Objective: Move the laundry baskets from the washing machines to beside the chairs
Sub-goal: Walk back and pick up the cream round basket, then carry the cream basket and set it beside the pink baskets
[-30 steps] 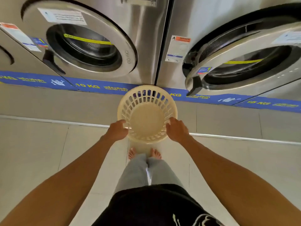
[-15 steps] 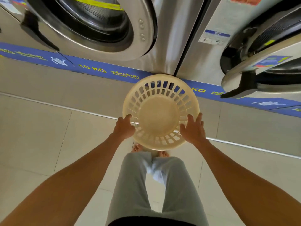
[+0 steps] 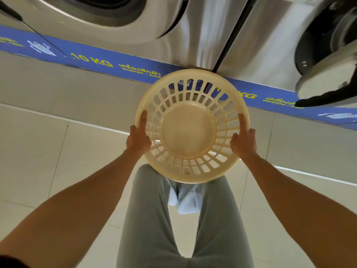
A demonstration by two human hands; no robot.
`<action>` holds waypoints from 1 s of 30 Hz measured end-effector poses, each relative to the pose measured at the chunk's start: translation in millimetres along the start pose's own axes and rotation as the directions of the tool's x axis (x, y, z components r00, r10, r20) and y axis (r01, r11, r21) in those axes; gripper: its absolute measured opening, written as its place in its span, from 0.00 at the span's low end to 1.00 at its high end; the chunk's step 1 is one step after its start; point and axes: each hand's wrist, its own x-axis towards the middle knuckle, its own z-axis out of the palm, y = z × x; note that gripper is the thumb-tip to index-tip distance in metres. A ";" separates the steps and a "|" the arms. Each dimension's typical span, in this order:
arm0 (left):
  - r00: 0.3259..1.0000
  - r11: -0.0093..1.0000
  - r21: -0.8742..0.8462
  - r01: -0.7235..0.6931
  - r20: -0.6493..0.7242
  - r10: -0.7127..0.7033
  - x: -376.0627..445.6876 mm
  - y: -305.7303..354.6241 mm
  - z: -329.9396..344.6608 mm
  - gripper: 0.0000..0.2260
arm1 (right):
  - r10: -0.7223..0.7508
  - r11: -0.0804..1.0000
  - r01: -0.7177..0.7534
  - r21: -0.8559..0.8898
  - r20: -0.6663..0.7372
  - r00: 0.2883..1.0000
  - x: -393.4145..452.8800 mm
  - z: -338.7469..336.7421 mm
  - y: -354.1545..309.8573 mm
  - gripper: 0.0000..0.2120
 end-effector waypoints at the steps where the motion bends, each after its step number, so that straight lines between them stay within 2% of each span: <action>1: 1.000 1.000 0.002 0.003 0.004 -0.003 -2.1 -0.8 -2.4 0.41 | 0.003 1.000 -0.003 -0.022 0.000 1.000 -0.9 -3.7 0.4 0.32; 5: 0.999 0.999 0.035 -0.039 0.014 0.039 -20.2 -12.3 -22.5 0.39 | -0.012 0.989 0.017 -0.149 0.034 0.999 -15.7 -29.1 -0.4 0.32; 9: 0.999 0.999 0.033 0.029 0.043 -0.031 -63.1 -23.2 -54.9 0.41 | 0.006 0.990 0.010 -0.143 0.113 0.994 -56.1 -58.2 -14.5 0.32; 13: 0.997 0.999 0.006 0.045 0.057 -0.045 -113.8 -38.8 -85.0 0.43 | -0.017 0.989 0.035 -0.146 0.119 0.993 -99.8 -86.5 -26.7 0.31; 16: 1.000 1.000 -0.028 0.005 0.029 -0.004 -149.9 -51.1 -97.3 0.45 | -0.091 0.982 0.106 -0.154 0.101 0.991 -124.8 -107.5 -33.7 0.27; 20: 1.000 0.998 -0.054 0.017 -0.019 -0.018 -196.3 -60.3 -110.3 0.45 | -0.193 0.965 0.205 -0.161 0.091 0.977 -148.9 -135.3 -46.3 0.28; 27: 0.989 0.984 -0.134 0.120 -0.065 -0.130 -250.4 -80.4 -129.9 0.43 | -0.324 0.907 0.350 -0.235 0.141 0.935 -179.7 -158.0 -75.8 0.32; 30: 0.984 0.969 -0.202 0.143 -0.074 -0.161 -270.8 -97.2 -137.5 0.43 | -0.351 0.881 0.377 -0.286 0.140 0.926 -190.8 -154.8 -89.2 0.30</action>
